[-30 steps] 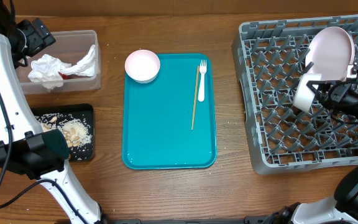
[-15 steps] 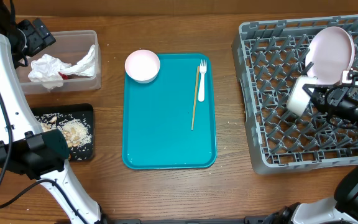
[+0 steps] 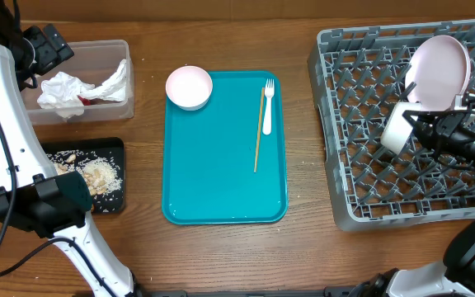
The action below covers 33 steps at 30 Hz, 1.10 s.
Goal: Sort waste into correct bins and load items into the dishwasher rack
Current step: 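Lower the white bowl into the rack and open the right gripper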
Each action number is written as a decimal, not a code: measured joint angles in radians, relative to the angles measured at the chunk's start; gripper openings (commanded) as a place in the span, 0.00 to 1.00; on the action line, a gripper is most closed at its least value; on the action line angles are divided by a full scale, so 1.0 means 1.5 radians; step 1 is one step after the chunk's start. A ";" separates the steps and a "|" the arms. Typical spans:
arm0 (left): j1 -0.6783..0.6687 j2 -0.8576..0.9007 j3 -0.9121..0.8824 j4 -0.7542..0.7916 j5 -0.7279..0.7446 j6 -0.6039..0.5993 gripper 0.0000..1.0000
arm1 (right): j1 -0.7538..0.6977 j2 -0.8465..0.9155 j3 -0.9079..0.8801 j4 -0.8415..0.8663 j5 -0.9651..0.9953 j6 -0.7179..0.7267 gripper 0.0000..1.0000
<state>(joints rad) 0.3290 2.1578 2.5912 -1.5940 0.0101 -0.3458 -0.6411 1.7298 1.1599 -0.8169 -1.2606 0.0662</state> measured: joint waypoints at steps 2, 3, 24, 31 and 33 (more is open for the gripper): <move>0.000 0.000 0.000 0.000 0.000 0.000 1.00 | 0.000 -0.005 0.005 -0.010 0.017 0.003 0.06; 0.000 0.000 0.000 0.000 0.000 0.000 1.00 | 0.000 -0.007 0.009 -0.014 0.025 0.003 0.08; 0.000 0.000 0.000 0.000 0.000 0.000 1.00 | 0.001 -0.018 0.257 -0.306 0.660 0.171 0.15; 0.000 0.000 0.000 0.000 0.000 0.000 1.00 | 0.001 -0.018 0.257 -0.323 0.711 0.195 0.15; 0.000 0.000 0.000 0.000 0.000 0.000 1.00 | 0.003 -0.018 0.257 -0.332 0.711 0.196 0.15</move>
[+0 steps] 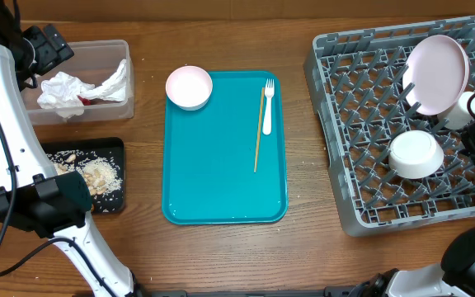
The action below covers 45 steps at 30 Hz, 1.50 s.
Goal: Sort waste into correct bins and load items into the dishwasher rack
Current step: 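Lower the white bowl into the rack and open the right gripper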
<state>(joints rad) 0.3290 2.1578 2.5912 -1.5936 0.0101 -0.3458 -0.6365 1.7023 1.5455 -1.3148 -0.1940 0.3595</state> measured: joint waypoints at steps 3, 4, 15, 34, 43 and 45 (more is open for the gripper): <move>0.000 0.000 0.000 0.000 0.000 0.000 1.00 | 0.014 -0.001 0.000 -0.016 0.002 -0.004 0.14; 0.000 0.000 0.000 0.000 0.000 0.000 1.00 | 0.024 -0.001 0.000 -0.019 0.002 -0.009 0.14; 0.000 0.000 0.000 0.000 0.000 0.000 1.00 | 0.218 -0.007 -0.042 0.032 0.115 0.006 0.06; 0.000 0.000 0.000 0.000 0.000 0.000 1.00 | 0.193 -0.008 -0.097 0.027 0.309 0.106 0.05; 0.000 0.000 0.000 0.000 0.000 0.000 1.00 | 0.193 -0.008 -0.097 0.058 0.337 0.132 0.06; 0.000 0.000 0.000 0.000 0.000 0.000 1.00 | 0.193 -0.008 -0.097 0.082 0.329 0.132 0.05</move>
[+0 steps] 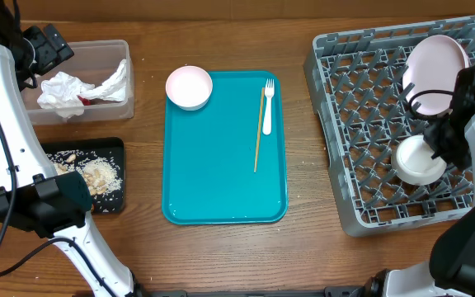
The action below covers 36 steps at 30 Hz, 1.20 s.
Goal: Sort waste into correct bins and load items into the dishwasher rack
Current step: 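Lower the white bowl into the rack and open the right gripper, then reach the right gripper back to the pink bowl and grasp its rim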
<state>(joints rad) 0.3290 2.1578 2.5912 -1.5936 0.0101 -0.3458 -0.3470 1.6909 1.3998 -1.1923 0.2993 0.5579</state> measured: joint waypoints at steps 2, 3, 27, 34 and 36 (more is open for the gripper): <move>0.000 0.000 0.000 0.000 0.000 0.000 1.00 | 0.000 0.000 0.000 0.030 -0.009 0.000 0.05; 0.000 0.000 0.000 0.000 0.000 0.000 1.00 | 0.000 0.000 0.000 0.040 -0.013 0.000 0.05; 0.000 0.000 0.000 0.000 0.000 0.000 1.00 | 0.009 0.049 0.089 -0.035 -0.068 0.003 0.05; 0.000 0.000 0.000 0.000 0.000 0.000 1.00 | 0.123 0.004 0.214 0.031 -0.281 -0.059 0.70; 0.000 0.000 0.000 0.000 0.000 0.000 1.00 | 0.189 0.001 0.222 0.087 -0.355 -0.083 0.71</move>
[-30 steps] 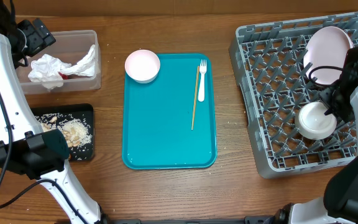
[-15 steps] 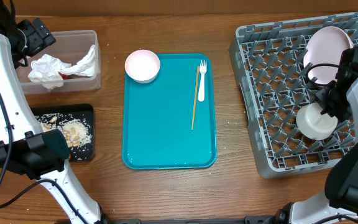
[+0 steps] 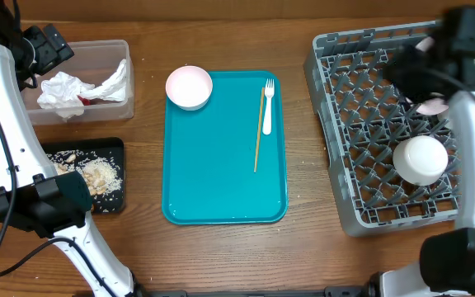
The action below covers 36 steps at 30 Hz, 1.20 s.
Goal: Sort waste into correct bins and load items into the dishwasher rack
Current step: 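Reach the right gripper back to the pink bowl and grasp its rim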
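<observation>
A teal tray [image 3: 221,190] holds a white fork [image 3: 267,107] and a thin wooden chopstick [image 3: 258,132]; a pink bowl [image 3: 189,87] sits at its far left corner. In the grey dishwasher rack [image 3: 361,124] a white cup [image 3: 420,158] stands mouth down. Only a sliver of a pink plate [image 3: 432,106] shows, the rest hidden under my right arm. My right gripper [image 3: 406,70] is a dark blur above the rack's far side, and its jaws cannot be made out. Over the clear bin hangs my left gripper [image 3: 56,48], its state unclear.
A clear bin [image 3: 97,103] at the far left holds crumpled white tissue [image 3: 77,89]. A black tray [image 3: 110,198] with food scraps lies in front of it. The left arm's white links run down the left side. The rack fills the right side.
My right arm has moved from beside the white cup to above the rack's far side, toward the left, and now covers most of the pink plate. The cup stays mouth down in the rack.
At first my right gripper held the white cup over the rack below the pink plate. Then the cup stood mouth down in the rack with the gripper off to the right. Later the arm was beside the cup; now it is high over the rack's far side. The left arm never moved.
</observation>
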Each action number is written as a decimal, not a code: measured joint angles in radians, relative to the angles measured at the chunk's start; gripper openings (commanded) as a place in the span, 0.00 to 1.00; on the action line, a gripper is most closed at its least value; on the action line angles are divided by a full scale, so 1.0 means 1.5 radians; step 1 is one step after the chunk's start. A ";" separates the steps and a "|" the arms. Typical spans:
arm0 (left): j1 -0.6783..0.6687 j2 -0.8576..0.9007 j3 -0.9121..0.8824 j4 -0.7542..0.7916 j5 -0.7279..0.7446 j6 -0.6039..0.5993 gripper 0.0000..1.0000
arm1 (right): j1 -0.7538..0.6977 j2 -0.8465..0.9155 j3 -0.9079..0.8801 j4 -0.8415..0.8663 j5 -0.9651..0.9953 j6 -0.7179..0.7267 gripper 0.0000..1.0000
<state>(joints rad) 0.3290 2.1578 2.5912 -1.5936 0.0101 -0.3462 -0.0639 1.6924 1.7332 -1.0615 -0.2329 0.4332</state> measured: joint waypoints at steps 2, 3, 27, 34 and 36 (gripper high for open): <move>0.000 0.000 0.000 0.000 0.000 0.000 1.00 | 0.074 0.007 0.001 0.072 -0.038 -0.012 0.71; 0.000 0.000 0.000 0.000 0.000 0.000 1.00 | 0.117 0.016 0.001 0.108 -0.047 -0.008 0.72; -0.001 0.000 0.000 0.000 0.000 0.000 1.00 | 0.448 0.369 0.001 0.473 0.080 0.117 0.70; -0.001 0.000 0.000 0.000 0.000 0.000 1.00 | 0.449 0.405 0.001 0.488 0.111 0.142 0.59; -0.001 0.000 0.000 0.000 0.000 0.000 1.00 | 0.449 0.410 0.001 0.488 0.116 0.145 0.59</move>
<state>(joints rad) 0.3271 2.1578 2.5912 -1.5936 0.0101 -0.3462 0.6094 2.3081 1.7351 -0.3294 -0.0582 0.6514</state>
